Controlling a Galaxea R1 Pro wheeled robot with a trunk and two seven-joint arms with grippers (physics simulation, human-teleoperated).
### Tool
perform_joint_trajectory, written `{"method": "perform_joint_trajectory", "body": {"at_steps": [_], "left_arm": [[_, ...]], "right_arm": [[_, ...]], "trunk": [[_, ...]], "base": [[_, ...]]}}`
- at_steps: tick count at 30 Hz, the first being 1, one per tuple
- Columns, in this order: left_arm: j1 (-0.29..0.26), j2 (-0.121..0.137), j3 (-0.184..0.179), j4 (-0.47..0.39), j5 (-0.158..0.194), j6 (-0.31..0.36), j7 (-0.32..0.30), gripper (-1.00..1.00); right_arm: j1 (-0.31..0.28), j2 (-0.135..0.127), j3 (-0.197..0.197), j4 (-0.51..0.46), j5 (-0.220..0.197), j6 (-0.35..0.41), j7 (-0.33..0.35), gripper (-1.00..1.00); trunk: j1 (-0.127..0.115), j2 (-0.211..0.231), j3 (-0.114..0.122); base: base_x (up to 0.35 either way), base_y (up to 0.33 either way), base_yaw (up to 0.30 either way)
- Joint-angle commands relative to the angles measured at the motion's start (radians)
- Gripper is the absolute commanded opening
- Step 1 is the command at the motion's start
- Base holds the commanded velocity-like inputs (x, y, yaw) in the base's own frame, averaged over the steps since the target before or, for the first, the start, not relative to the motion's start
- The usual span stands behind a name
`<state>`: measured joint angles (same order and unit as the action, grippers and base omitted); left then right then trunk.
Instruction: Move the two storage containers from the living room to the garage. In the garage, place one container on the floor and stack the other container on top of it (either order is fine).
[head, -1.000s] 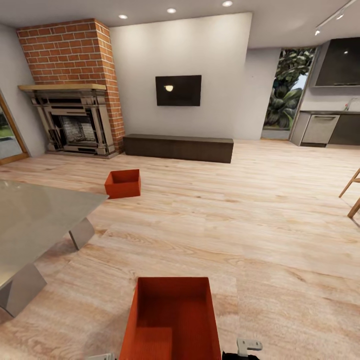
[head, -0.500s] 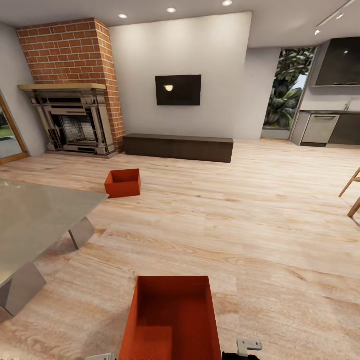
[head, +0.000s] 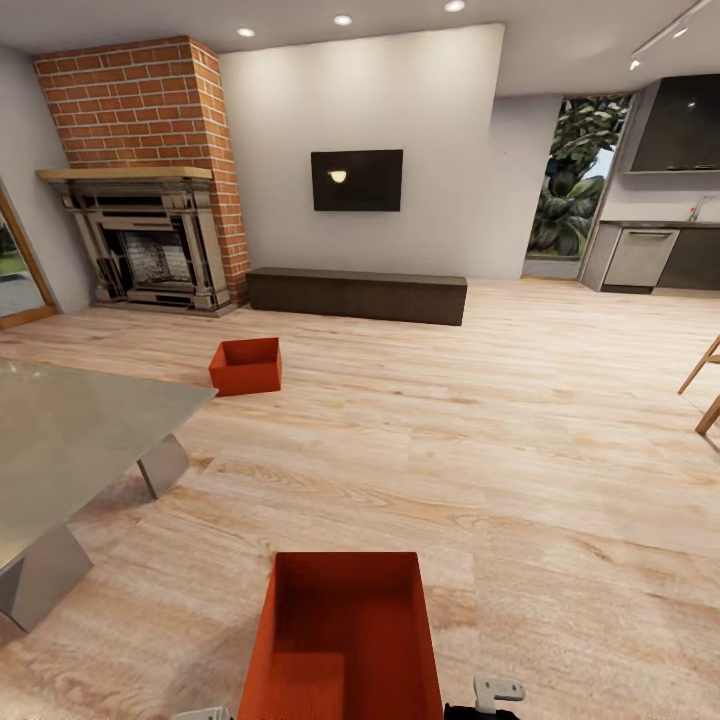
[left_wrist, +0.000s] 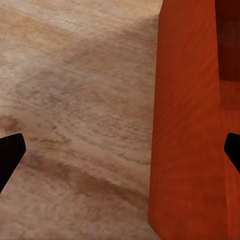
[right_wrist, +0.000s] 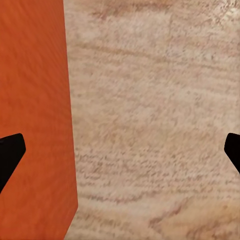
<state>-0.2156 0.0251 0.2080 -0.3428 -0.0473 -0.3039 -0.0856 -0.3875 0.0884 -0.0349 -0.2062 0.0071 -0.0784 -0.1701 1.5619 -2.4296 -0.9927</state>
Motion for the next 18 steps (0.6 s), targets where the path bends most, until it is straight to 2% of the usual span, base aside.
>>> {"method": "perform_joint_trajectory", "body": {"at_steps": [1,18], "left_arm": [[-0.001,-0.001,0.008,0.001,-0.005,-0.003,-0.008,1.00],[-0.001,-0.001,0.008,0.001,-0.005,-0.004,-0.008,1.00]], "right_arm": [[-0.001,0.001,-0.003,0.001,0.001,-0.004,-0.002,1.00],[-0.001,0.001,-0.003,0.001,0.001,-0.004,-0.002,1.00]], "trunk": [[0.000,0.000,-0.001],[0.000,0.000,-0.001]], "base": [[0.000,0.000,0.000],[-0.060,0.000,0.000]]}}
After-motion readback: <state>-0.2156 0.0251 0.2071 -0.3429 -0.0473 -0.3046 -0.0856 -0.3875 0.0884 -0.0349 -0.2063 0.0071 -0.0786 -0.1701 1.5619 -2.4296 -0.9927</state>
